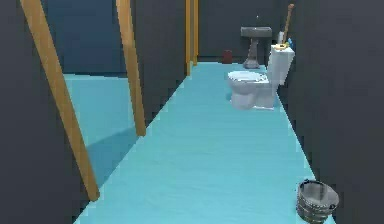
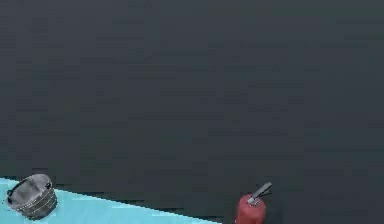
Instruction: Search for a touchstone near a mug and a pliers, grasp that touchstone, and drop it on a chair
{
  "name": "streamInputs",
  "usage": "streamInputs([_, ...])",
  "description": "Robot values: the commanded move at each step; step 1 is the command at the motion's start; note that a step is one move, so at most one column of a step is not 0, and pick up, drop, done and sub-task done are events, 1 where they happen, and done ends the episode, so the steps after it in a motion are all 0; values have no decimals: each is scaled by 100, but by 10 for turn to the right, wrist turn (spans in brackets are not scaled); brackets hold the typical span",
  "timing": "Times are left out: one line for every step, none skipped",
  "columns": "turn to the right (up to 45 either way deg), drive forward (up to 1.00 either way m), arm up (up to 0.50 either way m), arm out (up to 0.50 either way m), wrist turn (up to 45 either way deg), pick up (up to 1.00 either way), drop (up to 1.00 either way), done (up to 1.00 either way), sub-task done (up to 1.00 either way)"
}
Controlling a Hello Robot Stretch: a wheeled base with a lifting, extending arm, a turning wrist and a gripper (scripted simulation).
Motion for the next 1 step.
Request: streamInputs([0,100,0,0,0,0,0,0,0])
